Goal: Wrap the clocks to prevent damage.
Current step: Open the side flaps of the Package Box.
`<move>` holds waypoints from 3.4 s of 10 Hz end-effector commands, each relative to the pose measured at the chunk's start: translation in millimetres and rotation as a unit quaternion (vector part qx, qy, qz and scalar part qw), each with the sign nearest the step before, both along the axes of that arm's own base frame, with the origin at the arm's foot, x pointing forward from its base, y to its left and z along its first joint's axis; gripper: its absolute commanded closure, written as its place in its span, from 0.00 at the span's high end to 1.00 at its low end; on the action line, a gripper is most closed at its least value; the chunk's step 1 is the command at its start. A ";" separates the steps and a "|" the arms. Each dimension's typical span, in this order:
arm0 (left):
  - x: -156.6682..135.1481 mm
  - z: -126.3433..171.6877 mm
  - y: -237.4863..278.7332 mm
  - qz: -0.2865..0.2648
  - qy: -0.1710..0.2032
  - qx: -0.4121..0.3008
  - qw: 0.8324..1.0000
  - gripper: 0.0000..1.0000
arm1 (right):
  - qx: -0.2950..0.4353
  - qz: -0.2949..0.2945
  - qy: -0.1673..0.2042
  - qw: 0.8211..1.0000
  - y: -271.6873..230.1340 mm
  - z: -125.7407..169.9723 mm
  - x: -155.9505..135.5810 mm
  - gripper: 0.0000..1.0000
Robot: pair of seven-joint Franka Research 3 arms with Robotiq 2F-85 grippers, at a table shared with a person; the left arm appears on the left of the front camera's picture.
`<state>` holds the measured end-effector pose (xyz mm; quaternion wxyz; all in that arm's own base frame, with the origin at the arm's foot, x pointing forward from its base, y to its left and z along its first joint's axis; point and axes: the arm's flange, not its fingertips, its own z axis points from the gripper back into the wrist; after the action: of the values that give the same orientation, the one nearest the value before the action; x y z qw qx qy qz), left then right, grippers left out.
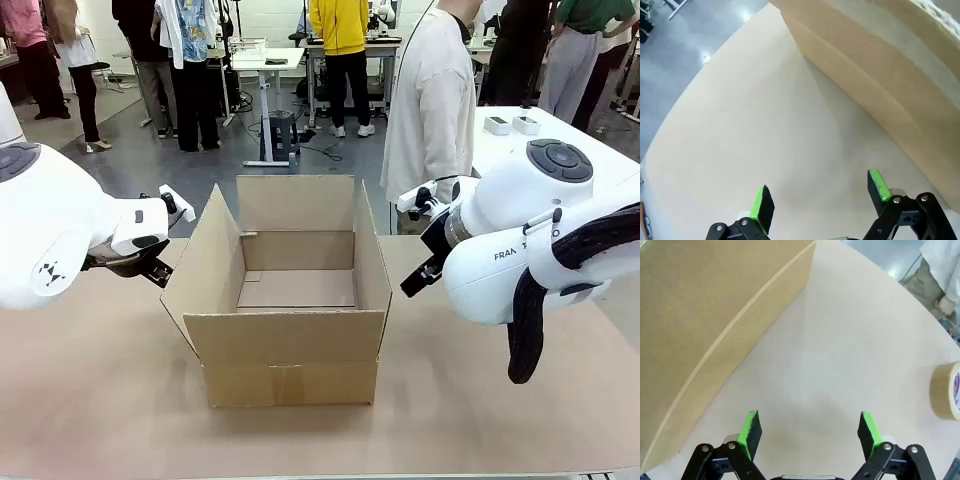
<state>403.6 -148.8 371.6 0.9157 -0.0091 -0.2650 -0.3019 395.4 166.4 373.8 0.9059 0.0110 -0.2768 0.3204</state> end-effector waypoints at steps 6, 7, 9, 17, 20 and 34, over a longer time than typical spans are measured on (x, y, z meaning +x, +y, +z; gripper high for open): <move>-0.1 0.0 -0.1 0.000 0.000 0.000 1.000 1.00 | 0.000 0.000 -0.001 1.000 0.2 0.2 0.0 1.00; -0.1 0.0 -0.1 0.000 0.000 0.000 1.000 1.00 | 0.000 0.000 -0.001 1.000 0.2 0.2 0.0 1.00; -0.1 0.0 -0.1 0.000 0.000 0.000 1.000 1.00 | 0.000 0.000 -0.001 1.000 0.2 0.2 0.0 1.00; -26.9 184.5 5.0 -0.036 -0.006 0.083 0.996 1.00 | -0.018 0.022 -0.035 0.999 13.1 153.4 -36.9 1.00; -63.4 279.2 -1.1 -0.035 0.001 0.126 0.991 1.00 | -0.064 -0.009 -0.032 0.997 20.5 243.5 -73.1 1.00; -4.7 293.8 134.6 -0.313 0.028 -0.139 0.939 1.00 | 0.166 0.313 0.052 0.934 -152.0 279.4 17.1 1.00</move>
<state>395.1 -30.2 664.3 0.7743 -0.1994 -0.2671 -0.5379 406.0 15.5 658.9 0.7690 0.2610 -0.2633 0.5207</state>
